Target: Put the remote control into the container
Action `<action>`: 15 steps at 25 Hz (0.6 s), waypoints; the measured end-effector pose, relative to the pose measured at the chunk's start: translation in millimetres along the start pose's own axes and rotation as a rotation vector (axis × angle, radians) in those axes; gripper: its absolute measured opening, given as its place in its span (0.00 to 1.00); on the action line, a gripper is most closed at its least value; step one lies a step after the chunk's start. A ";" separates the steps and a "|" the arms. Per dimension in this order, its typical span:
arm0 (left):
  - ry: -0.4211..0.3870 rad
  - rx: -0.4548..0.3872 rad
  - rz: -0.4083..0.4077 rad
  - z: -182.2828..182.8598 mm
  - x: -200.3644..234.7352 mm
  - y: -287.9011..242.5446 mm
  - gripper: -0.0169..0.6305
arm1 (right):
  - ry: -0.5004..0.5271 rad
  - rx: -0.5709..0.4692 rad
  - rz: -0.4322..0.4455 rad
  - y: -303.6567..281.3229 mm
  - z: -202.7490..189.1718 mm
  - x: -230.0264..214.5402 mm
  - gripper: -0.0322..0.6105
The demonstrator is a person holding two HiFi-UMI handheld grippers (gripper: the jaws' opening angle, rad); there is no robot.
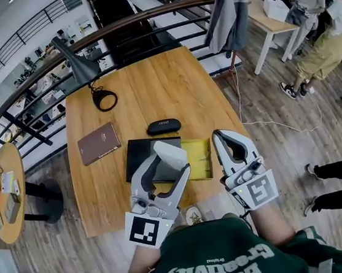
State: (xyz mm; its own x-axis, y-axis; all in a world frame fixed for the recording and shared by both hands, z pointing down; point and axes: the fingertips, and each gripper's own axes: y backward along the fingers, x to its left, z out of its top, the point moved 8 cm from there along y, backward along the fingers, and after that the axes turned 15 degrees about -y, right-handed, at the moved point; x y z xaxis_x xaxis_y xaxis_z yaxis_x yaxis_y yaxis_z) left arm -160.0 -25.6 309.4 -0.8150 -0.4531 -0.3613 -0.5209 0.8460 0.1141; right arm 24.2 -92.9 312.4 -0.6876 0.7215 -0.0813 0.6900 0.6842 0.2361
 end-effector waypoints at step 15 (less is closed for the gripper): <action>0.010 0.015 0.017 -12.3 10.3 -11.6 0.41 | 0.023 0.006 0.004 -15.8 3.7 -3.3 0.07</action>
State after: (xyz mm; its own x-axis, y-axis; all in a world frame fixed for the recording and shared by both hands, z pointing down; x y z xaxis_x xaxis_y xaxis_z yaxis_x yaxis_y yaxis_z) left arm -165.5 -43.6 315.7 -0.8263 -0.4409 -0.3504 -0.5029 0.8577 0.1066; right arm 16.4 -105.7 305.3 -0.6897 0.7218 -0.0578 0.6942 0.6818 0.2308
